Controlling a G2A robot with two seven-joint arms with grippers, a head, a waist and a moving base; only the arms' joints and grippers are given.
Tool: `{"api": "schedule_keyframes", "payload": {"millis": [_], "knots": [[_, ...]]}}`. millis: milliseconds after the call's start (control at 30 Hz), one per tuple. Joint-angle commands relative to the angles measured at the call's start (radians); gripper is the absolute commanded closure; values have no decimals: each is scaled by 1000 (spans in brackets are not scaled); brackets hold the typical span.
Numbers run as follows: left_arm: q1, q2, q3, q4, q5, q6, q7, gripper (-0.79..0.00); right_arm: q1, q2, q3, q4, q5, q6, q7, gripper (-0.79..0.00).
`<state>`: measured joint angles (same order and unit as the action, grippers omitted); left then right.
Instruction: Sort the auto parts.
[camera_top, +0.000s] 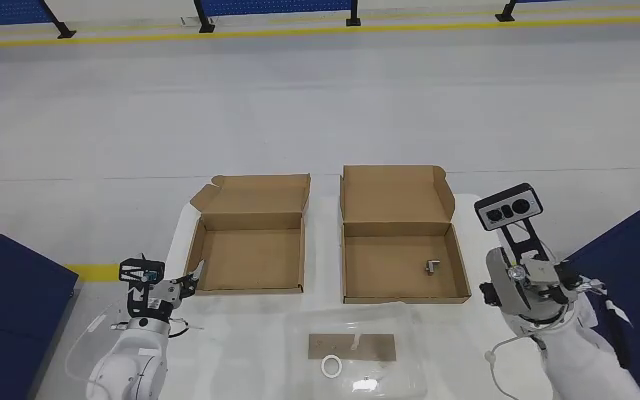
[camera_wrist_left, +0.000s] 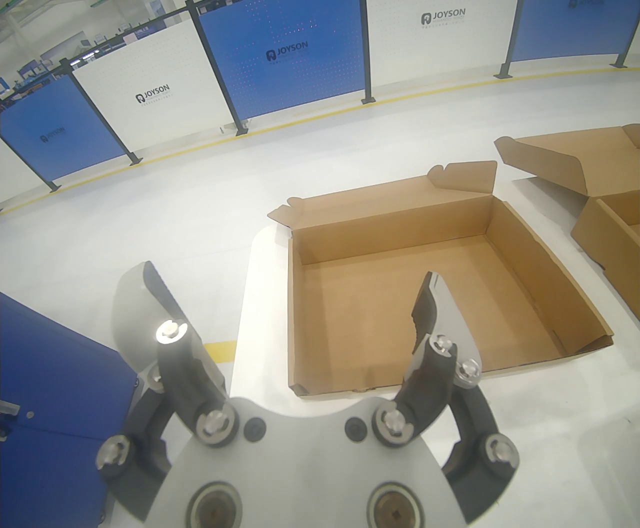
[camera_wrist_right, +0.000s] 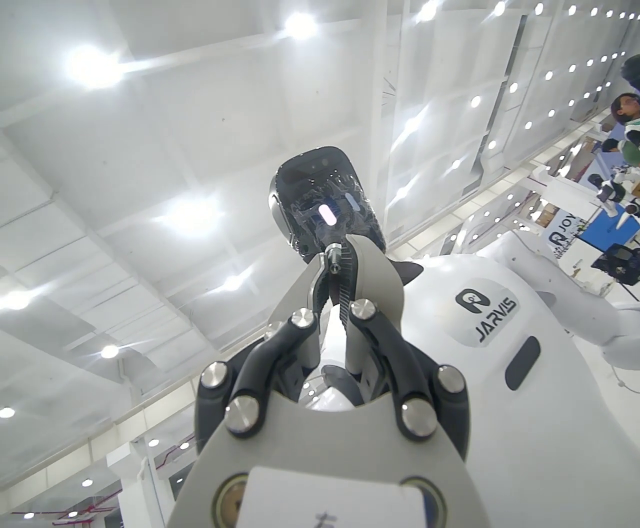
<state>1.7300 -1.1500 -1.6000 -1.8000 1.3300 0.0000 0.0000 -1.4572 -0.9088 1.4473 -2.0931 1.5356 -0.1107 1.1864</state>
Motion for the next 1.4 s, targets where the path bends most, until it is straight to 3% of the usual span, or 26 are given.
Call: {"api": "schedule_keyframes", "payload": {"millis": [0, 233, 600, 1167, 1367], "knots": [[0, 0, 0, 0, 0, 0, 0, -785, -2, -4, 0, -1, 23, 2, 3, 0], [0, 0, 0, 0, 0, 0, 0, -785, -5, -21, 1, -6, 66, 10, 7, 0], [0, 0, 0, 0, 0, 0, 0, -785, -8, -37, 12, -3, -14, 36, 1, 0], [0, 0, 0, 0, 0, 0, 0, -785, -8, -38, 12, -3, -15, 38, -5, 0], [0, 0, 0, 0, 0, 0, 0, -785, -23, -36, 70, 8, -153, 73, -27, 0]]}}
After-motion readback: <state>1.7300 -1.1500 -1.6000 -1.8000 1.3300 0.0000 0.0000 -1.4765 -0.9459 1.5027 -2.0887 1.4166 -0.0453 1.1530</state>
